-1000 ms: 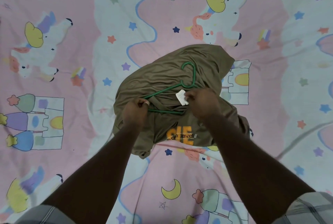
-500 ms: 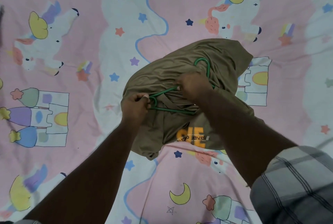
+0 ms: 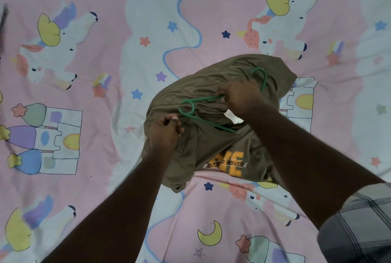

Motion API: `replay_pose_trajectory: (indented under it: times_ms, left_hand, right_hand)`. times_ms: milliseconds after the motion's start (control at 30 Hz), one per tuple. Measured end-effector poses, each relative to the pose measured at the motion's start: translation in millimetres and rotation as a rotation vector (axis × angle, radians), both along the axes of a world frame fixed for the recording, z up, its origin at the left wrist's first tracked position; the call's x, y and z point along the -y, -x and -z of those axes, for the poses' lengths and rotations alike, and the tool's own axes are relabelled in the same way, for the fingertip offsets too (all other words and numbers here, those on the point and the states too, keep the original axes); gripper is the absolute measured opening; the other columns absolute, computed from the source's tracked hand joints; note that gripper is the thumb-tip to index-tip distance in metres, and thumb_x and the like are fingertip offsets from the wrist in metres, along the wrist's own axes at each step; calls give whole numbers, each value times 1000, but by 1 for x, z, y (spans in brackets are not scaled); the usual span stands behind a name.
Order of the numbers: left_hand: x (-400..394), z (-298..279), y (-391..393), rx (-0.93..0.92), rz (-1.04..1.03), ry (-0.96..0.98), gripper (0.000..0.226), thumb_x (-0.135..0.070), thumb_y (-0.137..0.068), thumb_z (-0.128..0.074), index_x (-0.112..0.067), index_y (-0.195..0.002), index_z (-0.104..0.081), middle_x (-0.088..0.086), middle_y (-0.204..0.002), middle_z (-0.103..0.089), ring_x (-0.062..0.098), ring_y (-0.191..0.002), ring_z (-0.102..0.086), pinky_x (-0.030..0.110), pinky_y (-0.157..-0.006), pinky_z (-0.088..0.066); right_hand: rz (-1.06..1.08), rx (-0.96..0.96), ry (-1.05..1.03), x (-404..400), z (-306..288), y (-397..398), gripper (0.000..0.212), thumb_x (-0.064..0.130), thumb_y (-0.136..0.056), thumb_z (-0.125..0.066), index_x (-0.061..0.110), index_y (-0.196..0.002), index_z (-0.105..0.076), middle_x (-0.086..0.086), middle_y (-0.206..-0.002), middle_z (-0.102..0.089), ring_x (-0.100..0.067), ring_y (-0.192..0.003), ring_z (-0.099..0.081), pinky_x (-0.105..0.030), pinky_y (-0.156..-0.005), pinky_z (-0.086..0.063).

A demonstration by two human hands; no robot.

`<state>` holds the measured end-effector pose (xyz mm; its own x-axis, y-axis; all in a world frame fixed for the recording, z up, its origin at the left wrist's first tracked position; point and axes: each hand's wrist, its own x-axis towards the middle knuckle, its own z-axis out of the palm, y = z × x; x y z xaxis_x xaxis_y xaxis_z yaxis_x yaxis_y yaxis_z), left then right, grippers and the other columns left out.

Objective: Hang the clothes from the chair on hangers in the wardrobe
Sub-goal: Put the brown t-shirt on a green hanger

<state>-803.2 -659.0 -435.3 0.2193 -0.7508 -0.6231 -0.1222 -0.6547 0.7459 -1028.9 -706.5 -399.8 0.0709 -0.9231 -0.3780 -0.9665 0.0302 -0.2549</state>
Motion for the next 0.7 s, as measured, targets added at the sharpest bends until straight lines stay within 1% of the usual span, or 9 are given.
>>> replay_pose_trajectory:
  times_ms: [67, 133, 200, 267, 333, 400, 467, 533, 700]
  left_hand:
    - [-1, 4, 10, 1, 102, -23, 13, -12, -99, -59, -6, -91, -68, 6, -68, -64, 9, -52, -58, 21, -50, -49]
    - [-1, 9, 21, 21, 240, -34, 14, -12, -98, -61, -10, -87, -69, 4, -61, -65, 13, -51, -58, 23, -52, -48]
    - [0, 13, 31, 6, 336, -44, 12, -9, -98, -59, -13, -99, -70, 3, -59, -63, 17, -50, -57, 24, -51, -46]
    - [4, 16, 36, 5, 400, -59, 26, -9, -99, -55, -29, -110, -68, -2, -58, -62, 18, -47, -58, 24, -50, -45]
    - [7, 20, 35, 66, 489, -83, 24, -13, -100, -53, -33, -101, -66, -3, -59, -62, 19, -46, -61, 26, -51, -49]
    - [9, 19, 31, 165, 577, -92, 18, -18, -100, -55, -20, -84, -64, 1, -62, -65, 22, -51, -67, 33, -60, -55]
    - [11, 17, 25, 185, 572, -93, 22, -17, -99, -55, -14, -78, -60, 1, -64, -67, 19, -53, -68, 33, -62, -54]
    - [11, 13, 19, 159, 501, -71, 19, -12, -100, -52, -12, -83, -61, 0, -69, -66, 16, -55, -67, 29, -59, -51]
    - [8, 1, 1, -1, 246, 7, 24, -2, -101, -51, -15, -84, -61, 4, -73, -65, 15, -61, -68, 23, -55, -51]
  right_hand:
    - [15, 1, -13, 1, -3, 4, 35, 17, -85, -60, 33, -115, -69, 2, -117, -69, -26, -112, -60, -37, -96, -32]
    - [28, 4, -4, 0, -5, 6, 34, 15, -86, -61, 33, -115, -69, 2, -117, -69, -25, -112, -60, -39, -98, -32]
    - [24, -6, -3, -1, -5, 8, 34, 16, -87, -62, 33, -116, -68, 3, -118, -68, -25, -112, -60, -39, -99, -33]
    - [19, -16, -12, -3, -3, 9, 34, 17, -87, -62, 33, -117, -67, 3, -118, -67, -25, -112, -59, -39, -99, -33]
    - [19, -16, -13, -4, 0, 12, 32, 19, -88, -61, 32, -117, -67, 2, -119, -66, -26, -112, -59, -39, -98, -33]
    - [19, -11, -13, -6, 0, 12, 33, 19, -88, -61, 32, -117, -67, 2, -120, -65, -26, -112, -59, -40, -98, -33]
    - [18, -24, -11, -7, -1, 12, 34, 18, -88, -62, 33, -118, -67, 1, -121, -64, -26, -112, -59, -39, -98, -33]
    - [12, -46, -11, -7, -4, 12, 35, 17, -89, -60, 34, -119, -67, 0, -121, -63, -27, -111, -59, -39, -97, -33]
    - [-38, -110, -37, -5, -12, 11, 37, 15, -89, -57, 32, -120, -66, -3, -119, -62, -28, -110, -58, -39, -98, -32]
